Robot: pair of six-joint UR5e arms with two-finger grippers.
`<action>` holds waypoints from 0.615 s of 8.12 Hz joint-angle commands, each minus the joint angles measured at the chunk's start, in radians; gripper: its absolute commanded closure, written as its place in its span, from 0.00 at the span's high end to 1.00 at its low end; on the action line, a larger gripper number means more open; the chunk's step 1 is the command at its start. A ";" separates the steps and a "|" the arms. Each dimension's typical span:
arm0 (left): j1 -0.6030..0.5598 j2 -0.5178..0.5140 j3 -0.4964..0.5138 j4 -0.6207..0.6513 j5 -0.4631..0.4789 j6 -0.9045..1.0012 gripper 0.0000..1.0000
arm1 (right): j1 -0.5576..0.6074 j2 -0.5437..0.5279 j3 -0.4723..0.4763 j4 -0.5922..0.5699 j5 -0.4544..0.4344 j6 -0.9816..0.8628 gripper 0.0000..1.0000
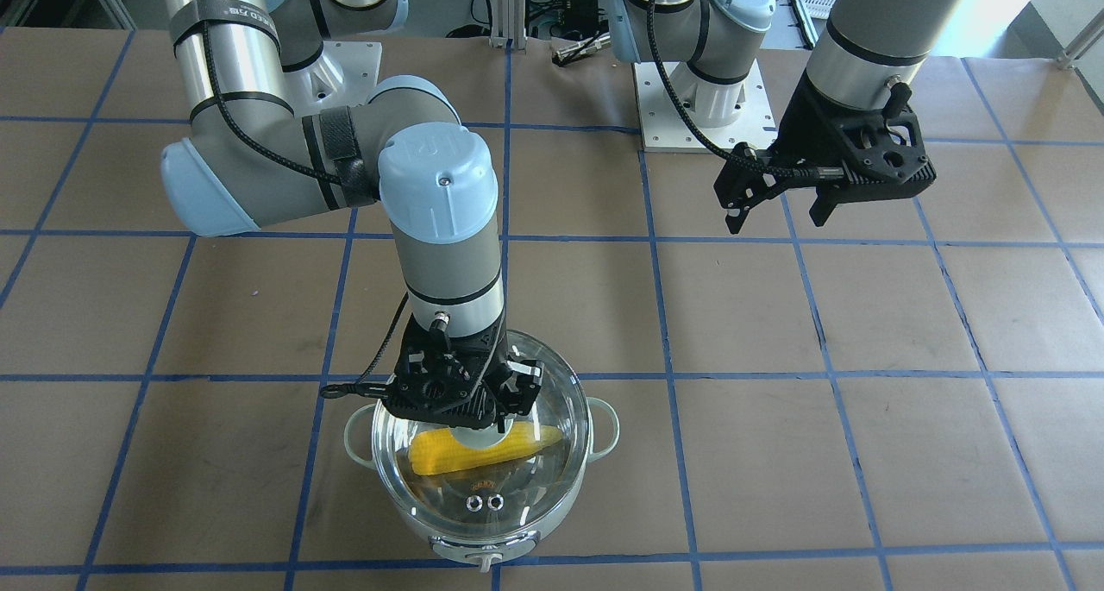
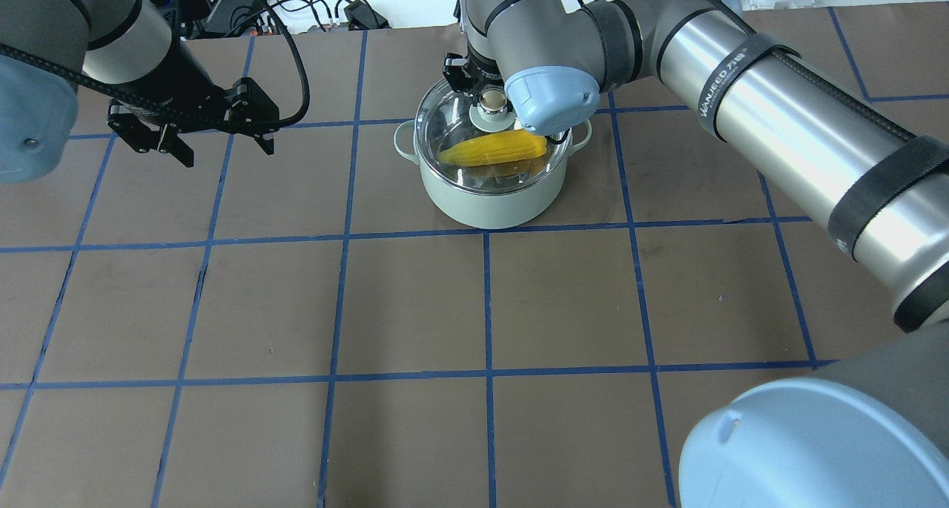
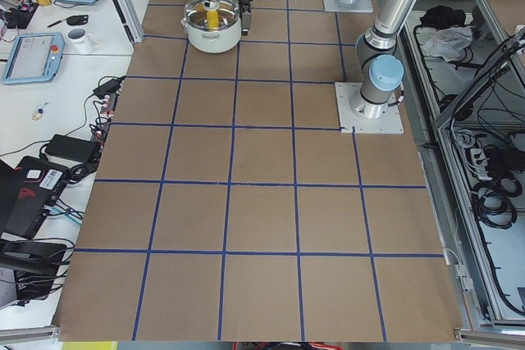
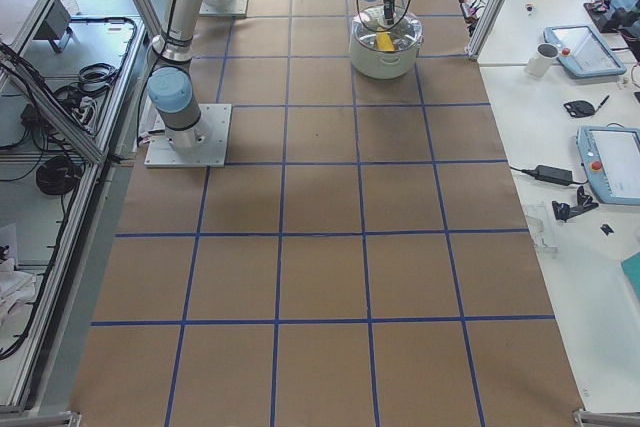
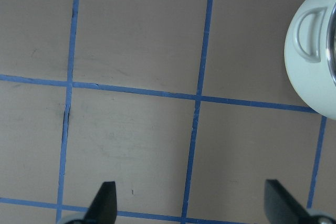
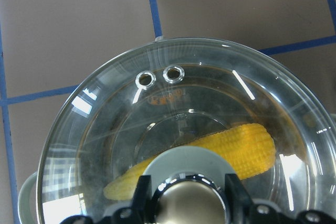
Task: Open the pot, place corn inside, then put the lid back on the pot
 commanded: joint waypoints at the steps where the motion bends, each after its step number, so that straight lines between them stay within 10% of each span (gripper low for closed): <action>1: -0.002 0.000 0.007 0.003 -0.003 0.003 1.00 | 0.000 0.001 0.005 -0.002 -0.001 -0.007 0.35; 4: -0.002 -0.002 0.001 0.009 -0.004 -0.003 1.00 | 0.000 0.003 0.007 0.000 -0.001 -0.004 0.43; 5: -0.002 -0.002 0.002 0.009 -0.008 -0.003 1.00 | 0.000 0.003 0.007 0.000 0.001 -0.005 0.70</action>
